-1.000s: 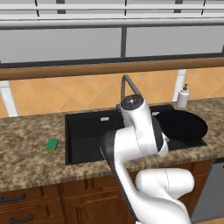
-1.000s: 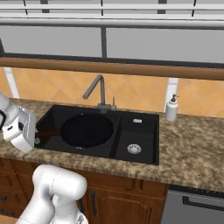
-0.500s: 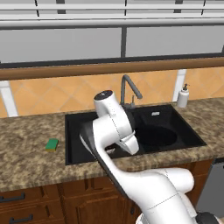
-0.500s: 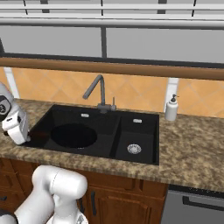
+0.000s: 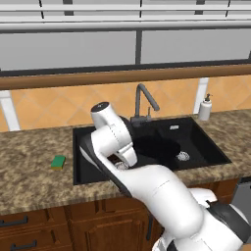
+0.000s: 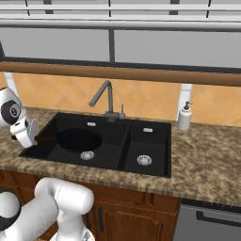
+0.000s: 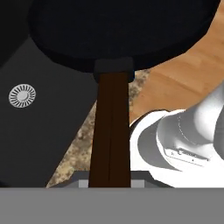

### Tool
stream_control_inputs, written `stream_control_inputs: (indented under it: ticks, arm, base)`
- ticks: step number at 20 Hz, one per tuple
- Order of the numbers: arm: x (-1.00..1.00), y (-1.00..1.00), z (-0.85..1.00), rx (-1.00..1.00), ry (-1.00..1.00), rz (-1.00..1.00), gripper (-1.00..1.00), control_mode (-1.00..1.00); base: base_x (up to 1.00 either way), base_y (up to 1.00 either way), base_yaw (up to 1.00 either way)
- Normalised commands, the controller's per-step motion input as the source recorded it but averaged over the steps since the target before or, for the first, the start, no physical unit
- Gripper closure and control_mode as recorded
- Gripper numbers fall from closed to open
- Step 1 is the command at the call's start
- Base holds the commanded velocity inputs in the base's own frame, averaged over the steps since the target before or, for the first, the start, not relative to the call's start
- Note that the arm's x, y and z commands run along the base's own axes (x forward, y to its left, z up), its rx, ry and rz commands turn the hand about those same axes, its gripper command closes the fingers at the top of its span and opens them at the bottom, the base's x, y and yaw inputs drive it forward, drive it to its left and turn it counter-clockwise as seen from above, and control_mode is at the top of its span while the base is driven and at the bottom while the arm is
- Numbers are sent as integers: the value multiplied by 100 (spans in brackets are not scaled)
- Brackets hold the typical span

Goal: Pick the pan and sponge and place them into the sink. Then turn on the water.

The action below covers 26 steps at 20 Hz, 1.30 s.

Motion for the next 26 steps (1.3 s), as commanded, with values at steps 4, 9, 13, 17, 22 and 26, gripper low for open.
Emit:
stream_control_inputs:
  ticks: [4, 9, 13, 17, 22, 26]
  arm:
    - [72, 0, -39, 0, 0, 1, 100, -100]
    - [74, 2, -39, 0, 0, 1, 100, -100]
    - [63, 1, -51, 0, 0, 0, 100, -100]
    - [57, 0, -56, 0, 0, 0, 100, -100]
    - [60, 1, -57, 0, 0, 0, 100, -100]
    - [58, 2, -66, 0, 0, 0, 100, -100]
  base:
    - [0, 0, 0]
    - [0, 0, 0]
    - [0, 0, 0]
    - [0, 0, 0]
    - [0, 0, 0]
    - [0, 0, 0]
